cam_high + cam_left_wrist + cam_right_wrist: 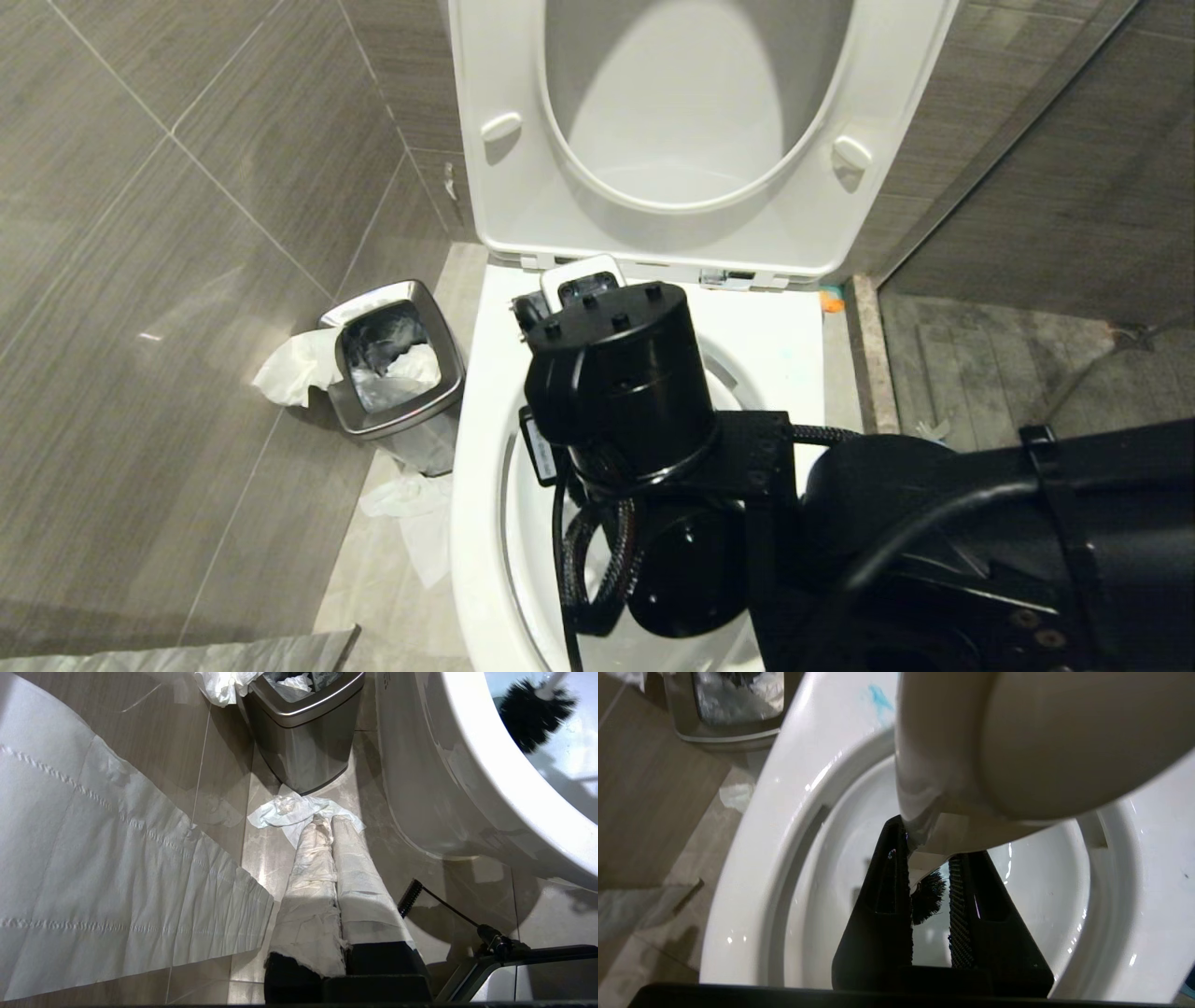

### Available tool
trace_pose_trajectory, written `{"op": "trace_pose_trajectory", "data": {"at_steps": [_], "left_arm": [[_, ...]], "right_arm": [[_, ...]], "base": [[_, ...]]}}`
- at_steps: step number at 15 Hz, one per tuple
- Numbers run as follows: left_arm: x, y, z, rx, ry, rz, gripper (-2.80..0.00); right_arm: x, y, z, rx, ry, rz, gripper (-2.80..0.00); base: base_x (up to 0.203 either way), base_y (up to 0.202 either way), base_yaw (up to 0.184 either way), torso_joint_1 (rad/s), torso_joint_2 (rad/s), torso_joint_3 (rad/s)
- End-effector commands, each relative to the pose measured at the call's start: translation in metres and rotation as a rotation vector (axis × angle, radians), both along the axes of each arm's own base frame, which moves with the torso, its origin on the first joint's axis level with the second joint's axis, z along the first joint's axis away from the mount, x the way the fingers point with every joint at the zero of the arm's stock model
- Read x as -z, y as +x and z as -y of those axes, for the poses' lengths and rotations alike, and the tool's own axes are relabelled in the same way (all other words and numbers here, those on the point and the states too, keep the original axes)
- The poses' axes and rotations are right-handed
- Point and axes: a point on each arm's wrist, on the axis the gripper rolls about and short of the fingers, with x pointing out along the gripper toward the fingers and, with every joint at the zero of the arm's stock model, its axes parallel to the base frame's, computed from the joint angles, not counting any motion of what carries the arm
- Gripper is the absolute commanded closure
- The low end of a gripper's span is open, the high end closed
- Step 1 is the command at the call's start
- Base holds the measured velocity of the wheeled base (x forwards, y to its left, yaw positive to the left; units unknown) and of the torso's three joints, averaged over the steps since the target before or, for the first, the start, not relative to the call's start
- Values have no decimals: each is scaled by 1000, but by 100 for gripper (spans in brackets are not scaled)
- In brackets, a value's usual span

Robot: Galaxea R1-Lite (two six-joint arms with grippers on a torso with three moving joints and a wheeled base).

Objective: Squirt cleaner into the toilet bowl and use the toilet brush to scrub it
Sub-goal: Scrub the toilet bowl

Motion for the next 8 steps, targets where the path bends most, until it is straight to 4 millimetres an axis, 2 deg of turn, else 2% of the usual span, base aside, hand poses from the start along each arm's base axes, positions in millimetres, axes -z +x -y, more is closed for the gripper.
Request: {"op": "trace_pose_trajectory", "data": {"at_steps": [1,5,8], "left_arm": [[0,0,0,0,0,0,0],[0,0,0,0,0,0,0],[0,0,0,0,-2,0,0]], "right_arm": [[-4,-17,23,-8,-12,-7,0],[-3,-31,64,18,-27,-29,0],[-12,-20,68,54,3,-13,0]], "base": [[0,0,0,0,0,0],[0,0,0,0,0,0],[0,0,0,0,0,0]]}}
